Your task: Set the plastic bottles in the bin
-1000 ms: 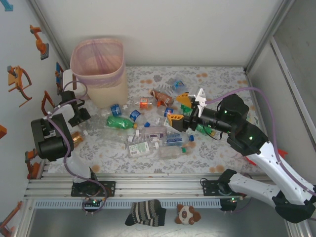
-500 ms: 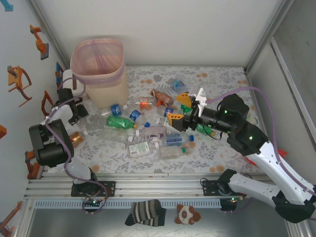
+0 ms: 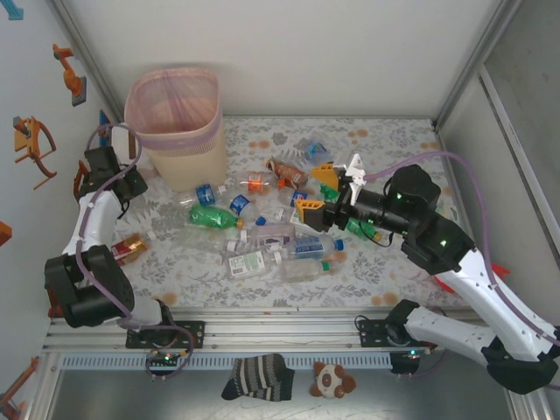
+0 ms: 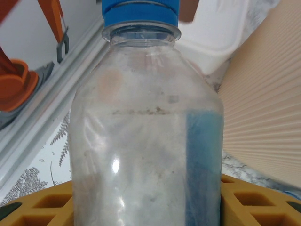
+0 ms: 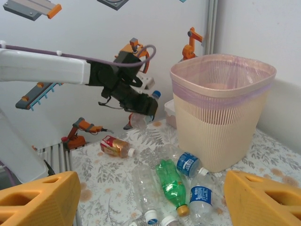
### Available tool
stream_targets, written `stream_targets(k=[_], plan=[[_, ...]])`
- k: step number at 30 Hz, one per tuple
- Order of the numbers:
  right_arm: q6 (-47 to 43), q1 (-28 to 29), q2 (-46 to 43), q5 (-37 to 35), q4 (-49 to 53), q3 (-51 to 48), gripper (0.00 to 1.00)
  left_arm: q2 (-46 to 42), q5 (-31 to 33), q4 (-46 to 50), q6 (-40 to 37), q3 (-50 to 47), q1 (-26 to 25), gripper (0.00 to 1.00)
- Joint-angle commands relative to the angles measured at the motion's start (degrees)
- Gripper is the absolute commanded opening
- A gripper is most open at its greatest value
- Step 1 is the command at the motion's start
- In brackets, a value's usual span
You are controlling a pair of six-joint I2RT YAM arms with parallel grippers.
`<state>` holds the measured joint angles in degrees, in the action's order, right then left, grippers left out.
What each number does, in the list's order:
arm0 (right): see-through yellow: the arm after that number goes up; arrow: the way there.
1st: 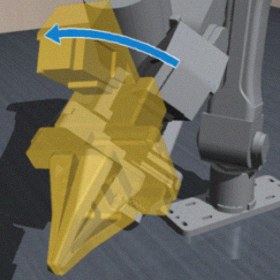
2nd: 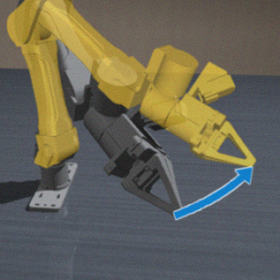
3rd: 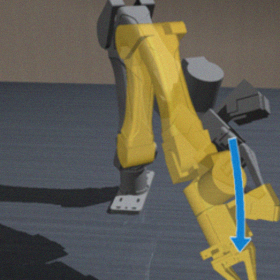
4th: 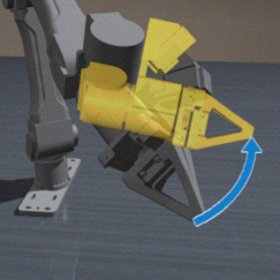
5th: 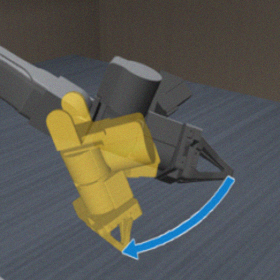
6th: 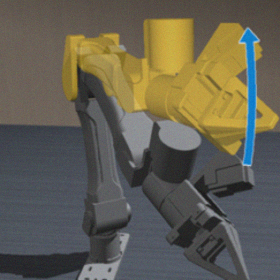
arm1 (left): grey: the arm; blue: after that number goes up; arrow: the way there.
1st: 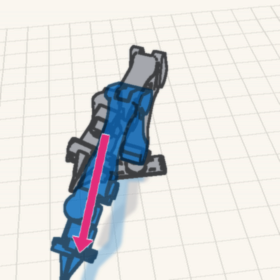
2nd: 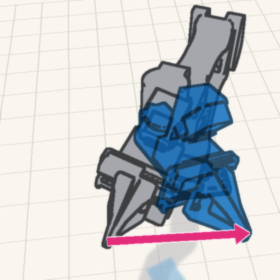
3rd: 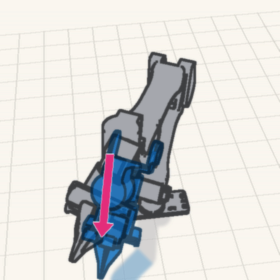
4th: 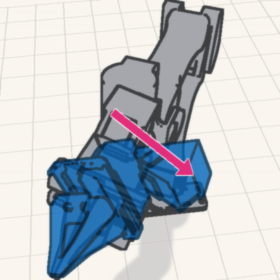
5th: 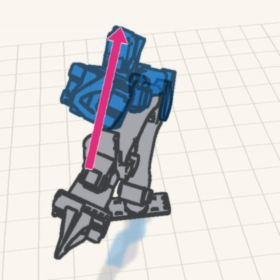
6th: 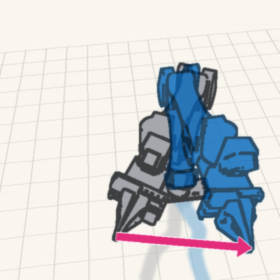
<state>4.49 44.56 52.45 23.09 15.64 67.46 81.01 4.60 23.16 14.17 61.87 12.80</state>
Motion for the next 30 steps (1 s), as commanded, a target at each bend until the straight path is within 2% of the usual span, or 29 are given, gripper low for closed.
stream_targets(k=[1, 8, 14, 18, 24, 30], plan=[[0.61, 0.44, 0.38, 0.37, -1.56, 2.25, 0.79, -4.40, -1.43, 2.41, -1.93, 3.63, 0.30, 0.54], [0.97, 0.44, 1.10, 0.55, -1.88, 2.76, 0.79, -8.80, -4.51, 4.03, -4.04, 9.98, 0.30, 0.54], [1.55, 0.42, 2.02, 0.90, -2.37, 3.09, 0.78, -8.12, -9.03, 4.88, -5.14, 18.70, 0.08, 0.54], [1.99, 0.44, 2.50, 1.25, -3.00, 3.21, 0.78, -5.78, -11.54, 4.17, -6.88, 24.46, -2.05, 0.53], [2.28, 0.44, 2.49, 1.17, -3.60, 3.29, 0.78, 0.17, -11.29, 4.06, -9.76, 33.41, -6.71, 0.52], [2.29, 0.44, 1.96, 0.95, -3.51, 3.52, 0.78, 6.08, -12.77, 0.17, -10.55, 37.49, -9.38, 0.52]])
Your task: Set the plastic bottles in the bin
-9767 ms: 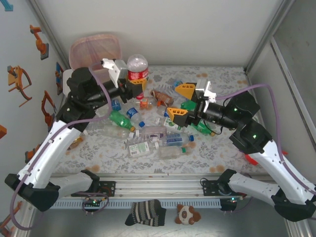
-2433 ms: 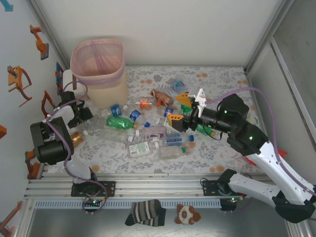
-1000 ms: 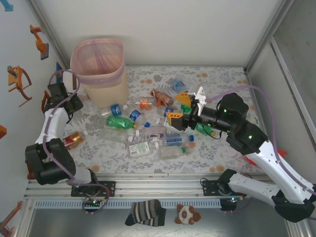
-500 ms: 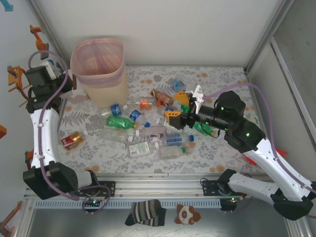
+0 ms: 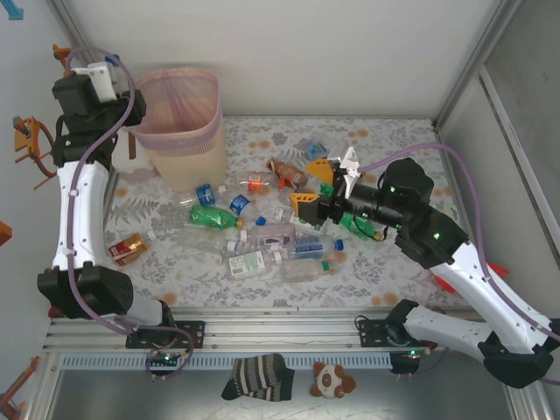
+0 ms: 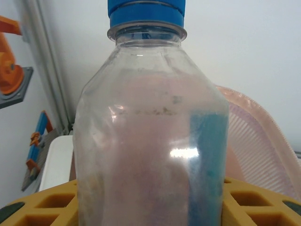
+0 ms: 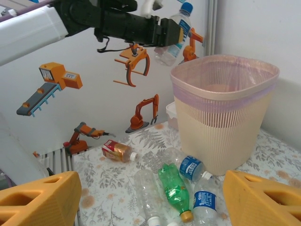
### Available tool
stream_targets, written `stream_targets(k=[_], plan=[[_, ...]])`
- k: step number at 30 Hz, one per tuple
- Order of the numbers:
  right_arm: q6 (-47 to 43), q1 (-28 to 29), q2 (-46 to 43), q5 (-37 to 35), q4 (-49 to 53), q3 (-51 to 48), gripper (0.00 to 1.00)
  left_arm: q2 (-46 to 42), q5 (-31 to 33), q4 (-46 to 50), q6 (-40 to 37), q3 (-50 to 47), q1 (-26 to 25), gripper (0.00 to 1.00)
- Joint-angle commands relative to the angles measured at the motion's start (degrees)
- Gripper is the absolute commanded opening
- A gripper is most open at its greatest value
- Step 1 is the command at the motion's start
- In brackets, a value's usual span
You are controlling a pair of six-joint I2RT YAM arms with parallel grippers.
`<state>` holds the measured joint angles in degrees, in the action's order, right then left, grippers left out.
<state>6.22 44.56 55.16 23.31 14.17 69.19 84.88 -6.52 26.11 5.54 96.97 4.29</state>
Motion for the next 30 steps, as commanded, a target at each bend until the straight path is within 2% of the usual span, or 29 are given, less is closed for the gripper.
stream_targets(k=[1, 5, 12, 16, 24, 30], plan=[[0.37, 0.41, -0.62, 0.77, -1.81, 2.11, 0.78, 3.19, -1.65, -3.75, -2.11, 2.94, -1.35, 0.52], [0.03, 0.41, -0.50, 0.64, -1.21, 2.91, 0.78, 7.70, -0.71, -4.37, -4.01, 6.85, -3.91, 0.52], [-0.28, 0.40, -0.47, -0.10, -1.34, 2.75, 0.78, 18.49, 7.05, 3.57, -13.50, 17.87, -9.59, 0.53], [-0.42, 0.44, -0.32, -0.44, -1.51, 2.51, 0.78, 24.39, 10.64, 5.40, -16.48, 21.68, -10.10, 0.53], [-0.06, 0.44, 0.82, -0.20, -2.04, 2.51, 0.77, 33.65, 13.86, 11.87, -18.44, 28.85, -10.18, 0.52], [0.22, 0.41, 1.14, -0.04, -2.31, 2.20, 0.78, 36.31, 16.33, 14.10, -18.42, 27.07, -10.18, 0.51]])
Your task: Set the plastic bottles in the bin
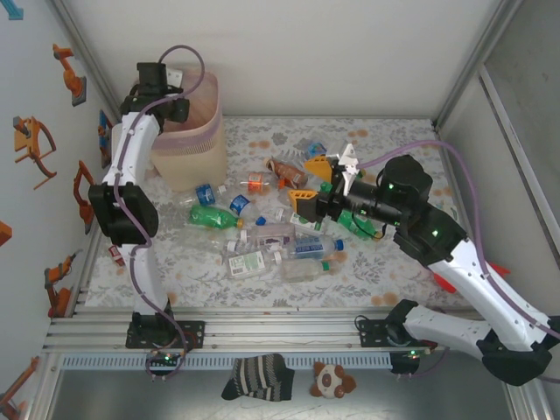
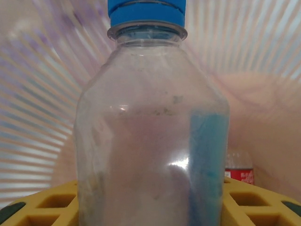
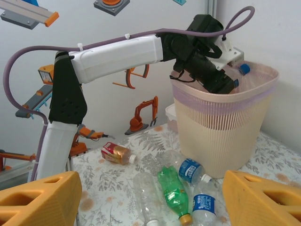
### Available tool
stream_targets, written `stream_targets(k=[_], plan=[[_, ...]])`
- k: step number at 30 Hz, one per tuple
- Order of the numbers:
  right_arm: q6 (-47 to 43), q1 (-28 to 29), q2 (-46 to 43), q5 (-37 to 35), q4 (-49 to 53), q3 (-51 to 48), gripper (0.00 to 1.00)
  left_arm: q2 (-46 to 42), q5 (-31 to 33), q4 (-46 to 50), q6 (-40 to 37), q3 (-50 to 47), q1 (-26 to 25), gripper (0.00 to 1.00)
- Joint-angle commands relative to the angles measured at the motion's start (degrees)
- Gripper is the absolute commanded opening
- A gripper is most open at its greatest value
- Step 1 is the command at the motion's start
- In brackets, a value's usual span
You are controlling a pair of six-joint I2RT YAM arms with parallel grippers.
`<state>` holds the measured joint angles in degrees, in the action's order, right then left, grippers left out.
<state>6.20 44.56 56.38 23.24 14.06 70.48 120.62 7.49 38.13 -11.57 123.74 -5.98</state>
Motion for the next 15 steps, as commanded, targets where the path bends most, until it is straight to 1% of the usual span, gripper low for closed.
stream_targets(k=[1, 5, 6, 11, 15], plan=[[0.34, 0.44, -0.13, 0.02, -2.27, 0.84, 0.77, 0.73, 2.59, 2.32, -1.11, -0.42, 0.17, 0.51], [0.81, 0.44, -0.39, -0.11, -2.53, 0.25, 0.77, 1.32, 2.89, 3.16, -0.56, -2.47, 0.35, 0.50], [0.90, 0.38, -0.52, -0.13, -2.63, 0.06, 0.78, 1.50, 2.85, 3.68, -0.43, -2.74, 0.35, 0.52], [1.01, 0.39, -0.75, -0.31, -2.99, -0.75, 0.77, 2.19, 2.30, 7.02, 0.53, -3.45, 0.35, 0.51], [1.37, 0.43, -0.82, -0.29, -3.33, -1.30, 0.77, 0.77, 1.08, 8.28, 2.19, -7.70, 0.33, 0.51]])
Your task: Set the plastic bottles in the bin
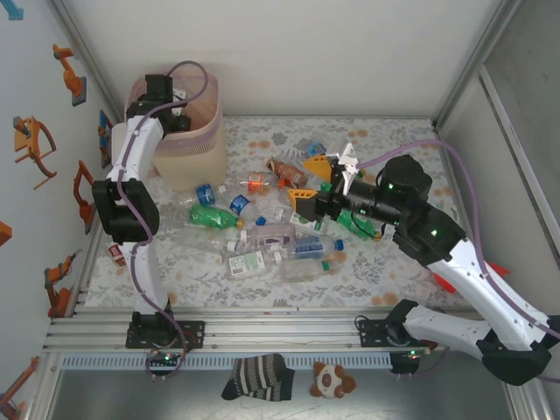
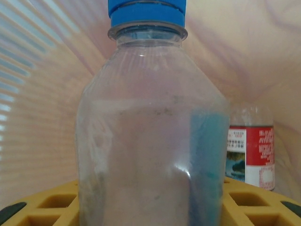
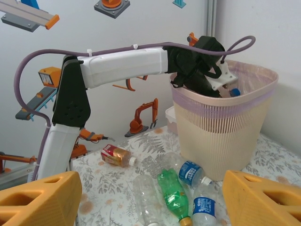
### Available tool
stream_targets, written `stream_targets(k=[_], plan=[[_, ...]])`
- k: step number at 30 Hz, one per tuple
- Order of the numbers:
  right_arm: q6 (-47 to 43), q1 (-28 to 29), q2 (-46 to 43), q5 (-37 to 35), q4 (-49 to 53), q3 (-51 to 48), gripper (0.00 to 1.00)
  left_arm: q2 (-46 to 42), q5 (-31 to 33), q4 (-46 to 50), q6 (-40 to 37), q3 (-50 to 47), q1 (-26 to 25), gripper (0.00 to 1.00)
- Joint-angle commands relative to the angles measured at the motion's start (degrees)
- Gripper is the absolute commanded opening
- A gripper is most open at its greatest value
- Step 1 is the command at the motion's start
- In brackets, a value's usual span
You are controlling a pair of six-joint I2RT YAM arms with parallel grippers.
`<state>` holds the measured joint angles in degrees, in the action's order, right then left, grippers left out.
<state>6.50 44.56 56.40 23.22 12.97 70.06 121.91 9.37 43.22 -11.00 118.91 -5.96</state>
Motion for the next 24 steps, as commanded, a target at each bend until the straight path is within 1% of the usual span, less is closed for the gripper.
stream_targets(k=[1, 3, 7, 11, 15, 20, 24], plan=[[1.15, 0.44, -0.83, -0.21, -2.49, -1.05, 0.77, -0.98, -0.97, 3.18, 1.84, -4.04, 0.24, 0.51], [1.35, 0.38, -0.93, -0.11, -2.86, -1.53, 0.77, -1.50, -1.43, 3.35, 2.18, -6.13, 0.24, 0.51], [1.30, 0.44, -0.94, -0.02, -2.91, -1.81, 0.77, -0.63, -2.60, 5.46, 2.13, -7.14, 0.31, 0.51], [1.33, 0.44, -0.88, 0.07, -2.97, -2.13, 0.77, 2.09, -2.55, 8.62, 2.04, -5.58, 0.33, 0.52], [1.69, 0.40, -0.94, 0.11, -3.23, -2.30, 0.77, 4.16, -2.05, 10.53, 2.11, -3.40, 0.33, 0.56], [1.62, 0.44, -1.20, -0.11, -3.08, -2.21, 0.78, 3.95, -2.29, 10.43, 2.19, -1.49, 0.33, 0.58], [1.80, 0.44, -1.12, -0.02, -3.09, -2.04, 0.77, 3.56, -1.94, 10.39, 2.12, 0.43, 0.33, 0.63]])
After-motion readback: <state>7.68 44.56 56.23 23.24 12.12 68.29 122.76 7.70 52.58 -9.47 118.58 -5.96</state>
